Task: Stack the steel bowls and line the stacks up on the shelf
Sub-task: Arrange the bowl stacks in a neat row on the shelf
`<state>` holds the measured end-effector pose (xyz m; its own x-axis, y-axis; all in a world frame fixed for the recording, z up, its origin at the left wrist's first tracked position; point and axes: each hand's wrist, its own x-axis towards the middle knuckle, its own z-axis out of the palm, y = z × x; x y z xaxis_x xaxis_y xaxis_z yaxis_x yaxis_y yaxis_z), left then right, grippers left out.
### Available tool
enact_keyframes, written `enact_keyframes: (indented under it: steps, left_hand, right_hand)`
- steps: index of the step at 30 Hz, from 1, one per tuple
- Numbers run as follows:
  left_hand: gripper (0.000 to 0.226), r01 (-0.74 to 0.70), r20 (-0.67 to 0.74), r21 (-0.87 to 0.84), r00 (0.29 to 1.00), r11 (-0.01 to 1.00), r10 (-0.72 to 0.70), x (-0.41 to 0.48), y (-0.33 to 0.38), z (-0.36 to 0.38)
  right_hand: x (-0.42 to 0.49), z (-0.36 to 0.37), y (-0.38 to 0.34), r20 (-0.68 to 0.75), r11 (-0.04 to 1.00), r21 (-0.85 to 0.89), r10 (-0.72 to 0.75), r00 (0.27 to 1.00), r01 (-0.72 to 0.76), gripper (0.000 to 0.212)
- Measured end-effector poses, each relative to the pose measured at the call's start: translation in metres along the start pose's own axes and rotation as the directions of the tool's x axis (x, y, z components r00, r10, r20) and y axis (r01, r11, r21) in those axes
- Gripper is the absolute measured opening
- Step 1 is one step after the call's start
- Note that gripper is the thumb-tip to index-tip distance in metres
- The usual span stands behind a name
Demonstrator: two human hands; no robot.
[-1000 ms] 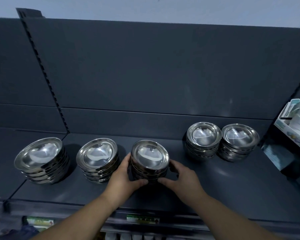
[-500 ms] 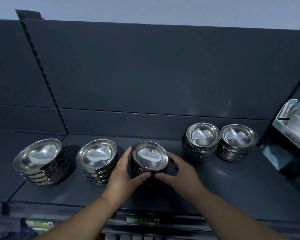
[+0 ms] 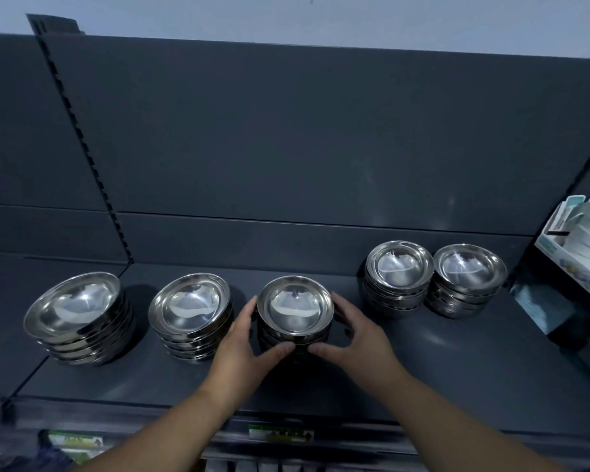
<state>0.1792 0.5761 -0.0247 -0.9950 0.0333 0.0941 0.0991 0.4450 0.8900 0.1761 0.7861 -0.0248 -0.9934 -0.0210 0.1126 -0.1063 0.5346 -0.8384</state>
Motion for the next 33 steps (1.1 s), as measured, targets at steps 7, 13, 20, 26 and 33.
enact_keyframes:
  steps: [7,13,20,26,33]
  left_hand:
    - [0.099,0.024,0.047,-0.002,0.999,1.0,-0.024,0.001,-0.005,-0.001]
    - [0.104,0.073,0.054,0.028,0.996,0.997,-0.074,-0.009,-0.015,0.009]
    - [0.096,0.037,0.071,0.053,0.997,0.998,-0.041,-0.002,-0.012,0.009]
    - [0.101,0.018,0.078,0.054,0.997,0.998,-0.022,0.003,-0.012,0.008]
    - [0.09,-0.005,0.072,0.0,0.997,1.0,0.004,0.006,-0.01,0.006]
  right_hand:
    - [-0.001,0.002,0.004,-0.01,1.0,0.007,0.028,1.0,-0.028,0.102]
    - [-0.01,0.009,0.012,0.05,0.987,-0.113,0.123,0.991,-0.116,0.104]
    - [-0.01,0.014,0.01,0.019,0.976,-0.189,0.117,0.993,-0.112,0.084]
    - [-0.008,0.016,0.009,-0.012,0.974,-0.18,0.138,0.99,-0.138,0.081]
    - [-0.009,0.018,0.003,-0.049,0.979,-0.141,0.144,0.988,-0.149,0.077]
